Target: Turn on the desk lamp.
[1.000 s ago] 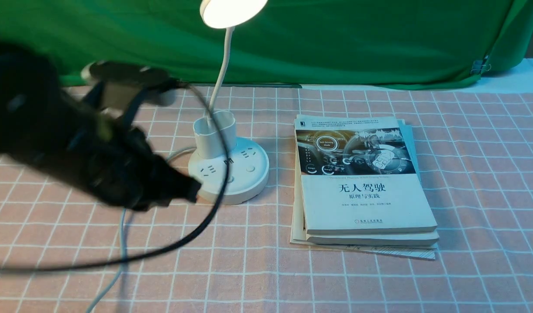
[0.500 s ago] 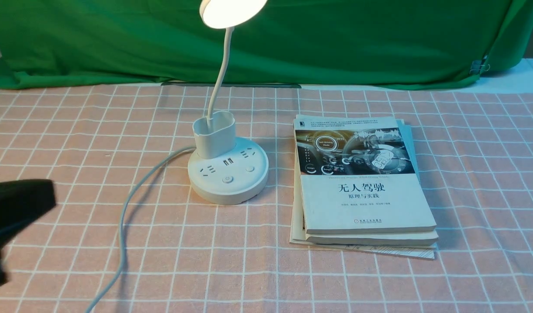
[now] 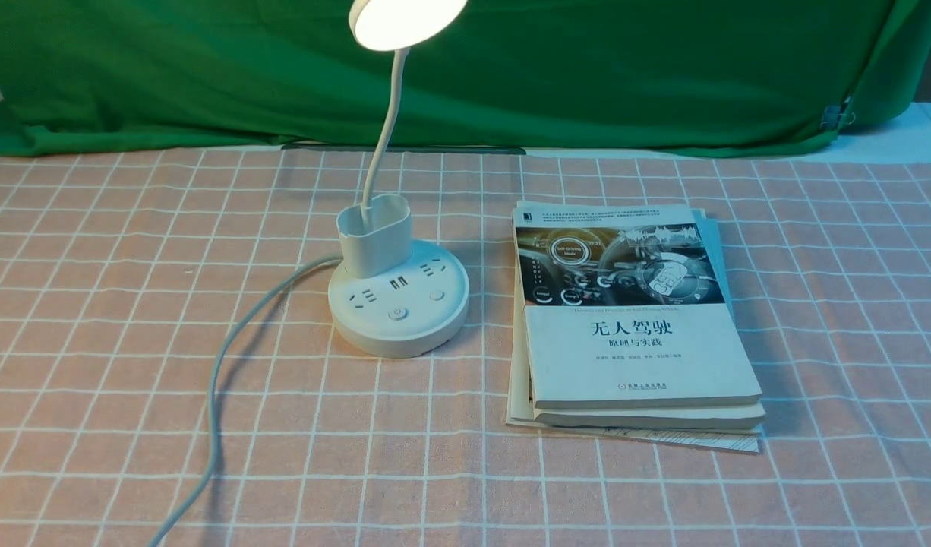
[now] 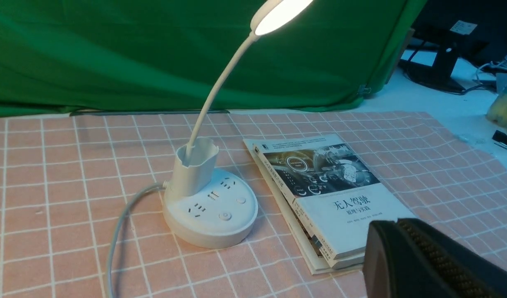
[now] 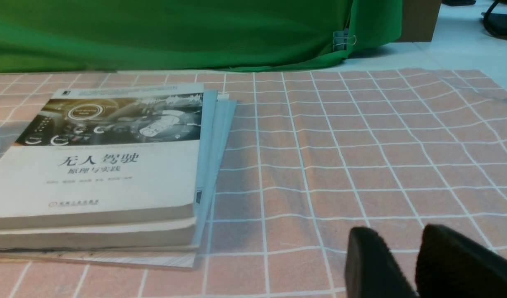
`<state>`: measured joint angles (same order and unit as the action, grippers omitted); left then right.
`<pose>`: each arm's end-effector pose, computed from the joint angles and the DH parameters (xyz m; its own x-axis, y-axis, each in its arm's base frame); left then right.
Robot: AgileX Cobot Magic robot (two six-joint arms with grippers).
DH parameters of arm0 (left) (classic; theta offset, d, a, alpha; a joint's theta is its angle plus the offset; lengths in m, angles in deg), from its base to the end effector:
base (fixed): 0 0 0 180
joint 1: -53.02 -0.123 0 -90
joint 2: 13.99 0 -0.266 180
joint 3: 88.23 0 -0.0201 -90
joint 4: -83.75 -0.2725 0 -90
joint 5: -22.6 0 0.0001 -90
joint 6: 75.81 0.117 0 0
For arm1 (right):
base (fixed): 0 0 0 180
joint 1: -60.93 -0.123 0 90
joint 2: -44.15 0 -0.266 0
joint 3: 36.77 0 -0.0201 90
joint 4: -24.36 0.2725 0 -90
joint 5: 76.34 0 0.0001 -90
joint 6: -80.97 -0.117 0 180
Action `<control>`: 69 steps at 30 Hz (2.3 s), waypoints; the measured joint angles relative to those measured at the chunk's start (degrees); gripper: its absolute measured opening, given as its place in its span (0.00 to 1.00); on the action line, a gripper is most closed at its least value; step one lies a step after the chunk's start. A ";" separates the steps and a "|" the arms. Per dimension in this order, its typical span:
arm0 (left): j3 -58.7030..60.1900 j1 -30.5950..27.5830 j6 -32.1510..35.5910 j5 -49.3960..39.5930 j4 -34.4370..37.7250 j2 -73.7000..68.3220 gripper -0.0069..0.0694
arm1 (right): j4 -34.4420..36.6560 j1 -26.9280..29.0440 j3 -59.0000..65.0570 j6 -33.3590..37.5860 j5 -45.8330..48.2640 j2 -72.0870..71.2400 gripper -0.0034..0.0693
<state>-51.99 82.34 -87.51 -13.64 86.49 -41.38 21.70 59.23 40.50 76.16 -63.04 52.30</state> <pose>0.0980 -0.0588 0.3643 -0.2681 -0.1250 -0.9552 0.4629 0.8529 -0.2416 0.1223 0.0024 0.1847 -0.1519 0.0343 -0.9878 -0.0132 0.9992 0.0367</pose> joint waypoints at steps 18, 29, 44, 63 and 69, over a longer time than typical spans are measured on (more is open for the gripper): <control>39.51 -32.54 3.61 35.47 -1.11 15.97 0.12 | 0.00 0.00 0.00 0.00 0.00 0.00 0.38; 40.70 -35.13 5.71 27.36 -1.11 18.98 0.12 | 0.00 0.00 0.00 0.00 0.00 0.00 0.38; 40.70 -30.33 10.40 23.94 -1.00 19.11 0.12 | 0.00 0.00 0.00 0.00 0.00 0.00 0.38; 40.70 -30.33 10.40 24.00 -1.00 19.11 0.12 | 0.00 0.00 0.00 0.00 0.00 0.00 0.38; 40.70 -30.33 10.40 24.00 -1.00 19.18 0.12 | 0.00 0.00 0.00 0.00 0.00 0.00 0.38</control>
<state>-11.29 52.01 -77.12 10.36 85.49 -22.21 21.70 59.23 40.50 76.16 -63.04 52.30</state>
